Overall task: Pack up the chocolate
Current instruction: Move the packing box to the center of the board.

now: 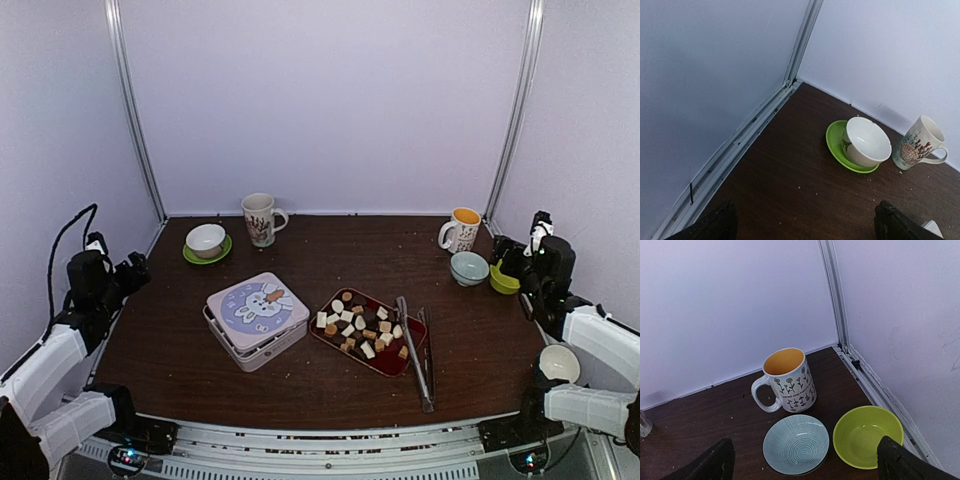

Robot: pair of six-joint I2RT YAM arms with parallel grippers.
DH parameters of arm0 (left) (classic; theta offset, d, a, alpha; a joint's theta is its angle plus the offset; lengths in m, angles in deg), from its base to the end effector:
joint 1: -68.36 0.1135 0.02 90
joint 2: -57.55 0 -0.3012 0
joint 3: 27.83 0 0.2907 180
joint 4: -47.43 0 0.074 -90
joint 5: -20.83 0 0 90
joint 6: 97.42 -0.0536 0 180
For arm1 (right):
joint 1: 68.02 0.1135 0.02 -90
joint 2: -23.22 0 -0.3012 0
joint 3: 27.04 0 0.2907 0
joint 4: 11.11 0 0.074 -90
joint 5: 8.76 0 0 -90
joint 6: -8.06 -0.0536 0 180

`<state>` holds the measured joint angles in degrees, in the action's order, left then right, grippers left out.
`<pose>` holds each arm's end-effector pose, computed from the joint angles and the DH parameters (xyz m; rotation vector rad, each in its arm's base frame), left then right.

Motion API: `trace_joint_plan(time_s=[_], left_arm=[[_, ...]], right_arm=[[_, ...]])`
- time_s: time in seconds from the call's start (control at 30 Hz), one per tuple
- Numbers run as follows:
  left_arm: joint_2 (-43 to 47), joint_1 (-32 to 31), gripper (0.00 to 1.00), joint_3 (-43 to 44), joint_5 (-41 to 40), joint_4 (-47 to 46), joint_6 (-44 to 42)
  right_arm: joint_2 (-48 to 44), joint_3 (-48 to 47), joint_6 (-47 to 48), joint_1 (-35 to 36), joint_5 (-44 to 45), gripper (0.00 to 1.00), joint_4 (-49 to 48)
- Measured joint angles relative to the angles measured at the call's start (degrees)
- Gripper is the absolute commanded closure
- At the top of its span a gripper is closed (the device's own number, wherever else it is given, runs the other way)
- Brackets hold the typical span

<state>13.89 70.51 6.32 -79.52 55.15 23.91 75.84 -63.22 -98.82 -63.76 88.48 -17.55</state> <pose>0.2093 0.0175 0.2359 -0.6568 1.7514 -0.1828 0.2410 0.0112 0.2485 0.2837 1.7234 0.1600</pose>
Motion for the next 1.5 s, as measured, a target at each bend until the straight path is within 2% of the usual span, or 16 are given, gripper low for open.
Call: trace_joint_plan(time_s=[0.2, 0.4, 0.53, 0.77, 1.03, 1.23, 1.5], left_arm=[[1.6, 0.0, 0.02, -0.1, 2.9, 8.9, 4.4], [2.0, 0.0, 0.02, -2.8, 16.6, 7.1, 5.6], [0.9, 0.0, 0.02, -4.3, 25.6, 5.6, 8.0], [-1.0, -1.1, 0.02, -5.6, 35.7, 4.2, 13.2], [-1.1, -8.8, 0.02, -9.3, 37.0, 3.3, 18.5], [-4.2, -14.2, 0.02, -11.8, 36.2, -2.2, 22.7], [-11.0, -19.8, 0.02, -12.2, 36.2, -10.3, 23.8]], right_arm=[[-0.5, -1.2, -4.1, 0.0, -0.1, 0.0, 4.5], [-1.0, -3.1, -7.7, 0.0, -1.3, 0.0, 12.4], [0.3, -5.4, -8.8, 0.0, -6.3, 0.0, 16.0], [3.8, -6.2, -9.5, 1.2, -16.2, 0.0, 19.5], [7.8, -7.4, -9.5, 11.6, -19.0, 0.0, 20.7], [14.9, -12.9, -11.0, 22.9, -19.1, 0.0, 19.8], [26.1, -21.3, -13.9, 33.7, -19.3, 0.0, 17.2]])
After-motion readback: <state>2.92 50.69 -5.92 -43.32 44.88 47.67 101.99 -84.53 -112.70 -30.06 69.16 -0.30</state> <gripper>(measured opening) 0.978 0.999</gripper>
